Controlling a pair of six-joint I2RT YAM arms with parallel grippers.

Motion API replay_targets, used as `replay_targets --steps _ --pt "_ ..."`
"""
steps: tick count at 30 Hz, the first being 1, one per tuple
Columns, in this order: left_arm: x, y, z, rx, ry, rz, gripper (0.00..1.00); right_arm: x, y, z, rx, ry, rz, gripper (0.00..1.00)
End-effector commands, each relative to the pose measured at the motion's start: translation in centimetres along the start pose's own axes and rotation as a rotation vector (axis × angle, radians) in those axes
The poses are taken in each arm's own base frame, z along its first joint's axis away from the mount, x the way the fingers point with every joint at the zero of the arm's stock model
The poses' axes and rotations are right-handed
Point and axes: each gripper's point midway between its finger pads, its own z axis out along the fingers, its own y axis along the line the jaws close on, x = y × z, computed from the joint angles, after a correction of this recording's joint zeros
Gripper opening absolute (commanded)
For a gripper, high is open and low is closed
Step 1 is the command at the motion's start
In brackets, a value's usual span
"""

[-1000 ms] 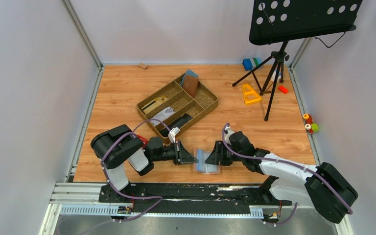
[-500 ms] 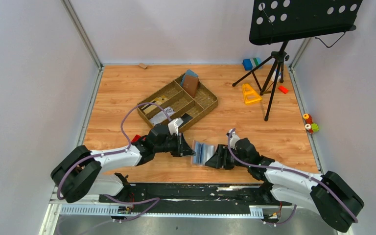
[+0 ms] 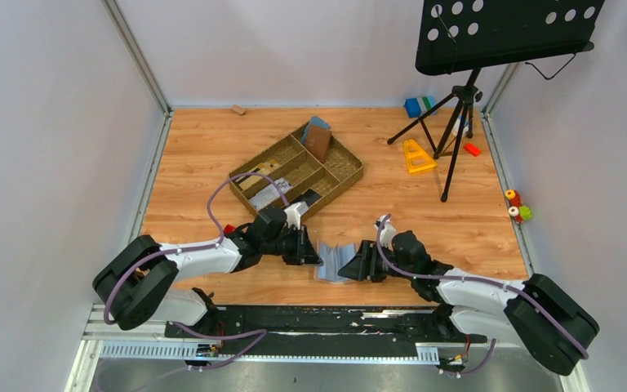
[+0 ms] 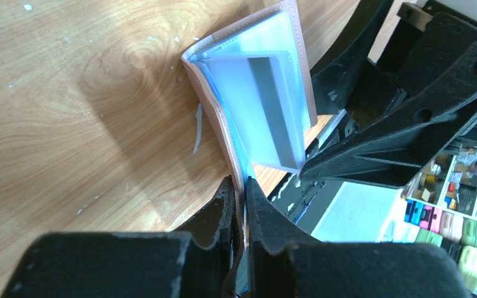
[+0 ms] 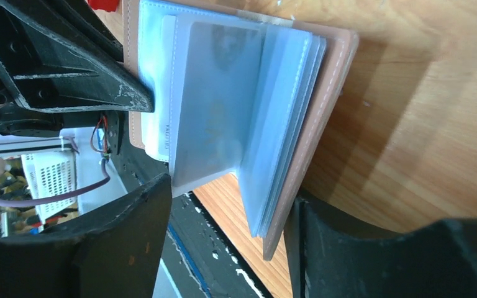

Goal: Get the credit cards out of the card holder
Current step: Remove the credit card from the card holder.

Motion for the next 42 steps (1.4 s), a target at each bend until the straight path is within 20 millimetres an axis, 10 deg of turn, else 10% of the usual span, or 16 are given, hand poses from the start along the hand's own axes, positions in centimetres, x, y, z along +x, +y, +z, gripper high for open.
replay_targets --steps 1,12,22,34,42 --pt "0.3 -0.4 0.3 0.024 0.019 0.020 0.00 -1.3 1.0 1.1 -0.001 0.004 -0.006 0.60" --pt "0.0 -1.6 -0.1 0.075 0.003 0.025 0.00 -1.8 -1.8 -0.3 0.172 -0.050 0.027 0.51" --pt "1.1 0.6 0.3 -0.009 0.055 0.026 0.00 -4.7 -2.2 -4.0 0.239 -0.258 -0.030 0.72" --pt "0.2 -2.2 0.4 0.143 0.010 -0.007 0.03 -4.3 3.3 -2.5 0.067 -0.053 -0.141 0.19" --pt "0.9 -1.5 0.8 0.165 0.015 -0.044 0.45 -1.2 0.2 0.6 0.085 0.078 -0.037 0.00"
